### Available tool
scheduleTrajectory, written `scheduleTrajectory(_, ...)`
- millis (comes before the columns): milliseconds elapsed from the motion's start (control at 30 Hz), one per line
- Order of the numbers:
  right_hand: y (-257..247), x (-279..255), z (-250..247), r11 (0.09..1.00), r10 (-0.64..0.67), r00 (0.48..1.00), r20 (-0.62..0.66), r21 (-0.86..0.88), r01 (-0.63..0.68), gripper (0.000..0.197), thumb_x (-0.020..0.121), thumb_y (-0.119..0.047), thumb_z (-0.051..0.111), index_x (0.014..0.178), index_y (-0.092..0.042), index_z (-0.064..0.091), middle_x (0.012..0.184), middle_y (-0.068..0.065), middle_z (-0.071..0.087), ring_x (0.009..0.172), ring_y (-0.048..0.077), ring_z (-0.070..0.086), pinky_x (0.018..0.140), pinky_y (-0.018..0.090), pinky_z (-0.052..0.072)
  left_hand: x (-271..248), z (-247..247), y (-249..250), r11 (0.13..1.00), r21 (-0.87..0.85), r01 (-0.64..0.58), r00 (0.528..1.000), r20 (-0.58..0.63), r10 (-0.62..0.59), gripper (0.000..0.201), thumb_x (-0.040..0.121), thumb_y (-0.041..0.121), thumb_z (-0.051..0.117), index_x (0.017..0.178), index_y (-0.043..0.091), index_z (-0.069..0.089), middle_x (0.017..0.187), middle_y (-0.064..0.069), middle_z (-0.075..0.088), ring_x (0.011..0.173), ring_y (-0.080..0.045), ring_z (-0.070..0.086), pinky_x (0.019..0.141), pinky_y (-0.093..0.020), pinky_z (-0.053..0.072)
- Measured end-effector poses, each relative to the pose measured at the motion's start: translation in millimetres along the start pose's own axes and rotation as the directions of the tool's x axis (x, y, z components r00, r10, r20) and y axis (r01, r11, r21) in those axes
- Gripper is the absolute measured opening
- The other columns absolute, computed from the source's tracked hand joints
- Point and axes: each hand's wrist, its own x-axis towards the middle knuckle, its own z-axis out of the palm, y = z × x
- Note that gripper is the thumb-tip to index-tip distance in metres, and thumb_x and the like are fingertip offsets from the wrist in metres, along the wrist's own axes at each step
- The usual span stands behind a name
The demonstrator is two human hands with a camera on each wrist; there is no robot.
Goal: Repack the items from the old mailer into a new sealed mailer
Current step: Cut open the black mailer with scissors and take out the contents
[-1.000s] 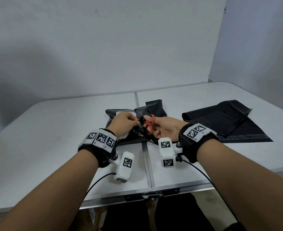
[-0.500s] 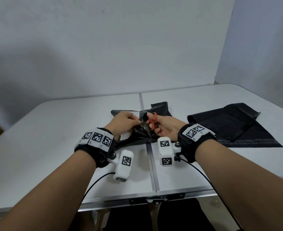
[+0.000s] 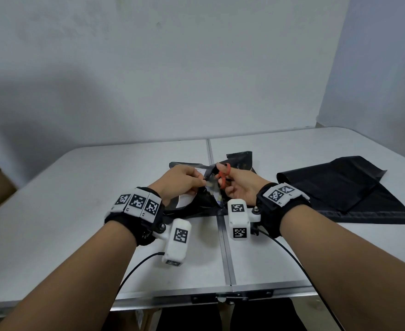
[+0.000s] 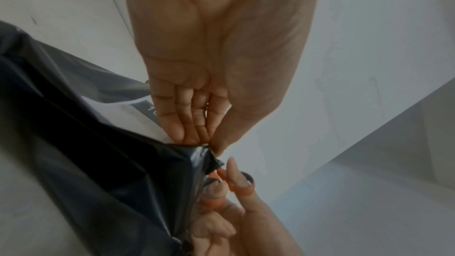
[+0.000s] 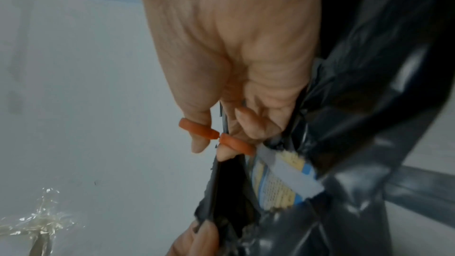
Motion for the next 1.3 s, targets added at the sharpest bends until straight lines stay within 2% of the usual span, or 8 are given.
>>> scheduleTrajectory(133,1.5,2.0,-9.4,1.0,-0.008,0.999,-0.031,0.013,0.008,0.028,0.087,-0.038,0.063,0.082,-0.012,0.056,0.057,-0.003,0.058,0.042,0.002,0.052,0.039,0.012,0.029,-0.6,-3.6,0.8,0.998,-0.057,0.036,0.999,0.0,-0.037,0.009,0.086,0.006,0.062,0.079,0.011,0.06,0.073,0.001,0.061,0.064,-0.01,0.054,0.059,-0.015,0.047)
scheduleTrajectory(300,-5.8,-4.4,-12.5,0.996,0.085,0.996,0.034,0.009,-0.085,0.044,0.083,-0.048,0.062,0.099,-0.008,0.053,0.074,0.004,0.057,0.044,0.012,0.054,0.042,0.018,0.03,-2.9,-1.3,5.6,0.996,-0.078,0.043,0.999,0.029,-0.041,0.01,0.086,0.004,0.06,0.079,0.01,0.058,0.075,-0.003,0.059,0.066,-0.013,0.054,0.062,-0.019,0.046)
scheduleTrajectory(467,-8.0,2.3,-9.6,0.995,0.086,0.996,0.016,0.04,-0.087,0.041,0.083,-0.047,0.064,0.082,-0.006,0.058,0.064,0.003,0.059,0.05,0.01,0.051,0.041,0.015,0.028,-7.0,-5.1,6.2,0.998,-0.049,0.043,0.997,0.07,-0.039,0.009,0.085,0.003,0.061,0.081,0.01,0.056,0.072,0.0,0.056,0.061,-0.01,0.052,0.059,-0.016,0.045)
scheduleTrajectory(767,-0.5,23.1,-28.5,0.975,-0.11,0.972,-0.209,0.168,0.147,0.024,0.092,-0.024,0.06,0.073,-0.01,0.054,0.06,-0.001,0.053,0.034,0.0,0.048,0.031,0.011,0.027,-9.6,-17.8,1.1,0.976,-0.205,0.071,0.994,-0.066,-0.086,0.016,0.088,0.0,0.055,0.075,0.01,0.055,0.07,-0.002,0.053,0.06,-0.011,0.051,0.05,-0.013,0.05)
scheduleTrajectory(933,-14.8,16.1,-41.7,0.923,-0.264,0.912,-0.313,0.193,0.334,0.019,0.091,-0.024,0.061,0.081,-0.01,0.057,0.066,0.002,0.054,0.053,0.006,0.049,0.041,0.011,0.039,2.4,-10.2,-1.2,0.963,-0.258,0.076,0.973,-0.19,-0.128,0.016,0.089,0.0,0.053,0.077,0.011,0.053,0.069,-0.004,0.052,0.058,-0.014,0.051,0.046,-0.016,0.05)
scheduleTrajectory(1033,-22.0,17.7,-51.4,0.91,-0.407,0.809,-0.425,-0.111,0.399,0.021,0.086,-0.025,0.068,0.096,-0.007,0.065,0.067,0.0,0.06,0.06,0.011,0.055,0.061,0.021,0.049,10.1,1.0,-0.5,0.96,-0.267,0.081,0.967,-0.213,-0.141,0.017,0.09,0.002,0.052,0.077,0.013,0.05,0.072,-0.004,0.055,0.06,-0.015,0.053,0.053,-0.022,0.05)
scheduleTrajectory(1133,-28.0,17.9,-71.4,0.819,-0.526,0.698,-0.486,-0.512,0.26,0.021,0.074,-0.033,0.072,0.091,-0.02,0.07,0.08,0.001,0.073,0.083,0.022,0.07,0.089,0.036,0.054,15.1,10.4,4.1,0.964,-0.256,0.073,0.965,-0.226,-0.134,0.016,0.091,0.003,0.051,0.078,0.014,0.049,0.074,-0.004,0.055,0.062,-0.015,0.053,0.053,-0.022,0.049)
scheduleTrajectory(1300,-51.3,6.2,-94.6,0.587,-0.549,0.737,-0.394,-0.81,0.005,0.023,0.081,-0.033,0.067,0.093,-0.015,0.075,0.095,0.01,0.074,0.092,0.025,0.067,0.082,0.03,0.052,22.1,12.1,18.1,0.969,-0.243,0.051,0.973,-0.206,-0.103,0.015,0.09,0.003,0.052,0.08,0.014,0.05,0.073,-0.003,0.054,0.059,-0.014,0.052,0.045,-0.017,0.048)
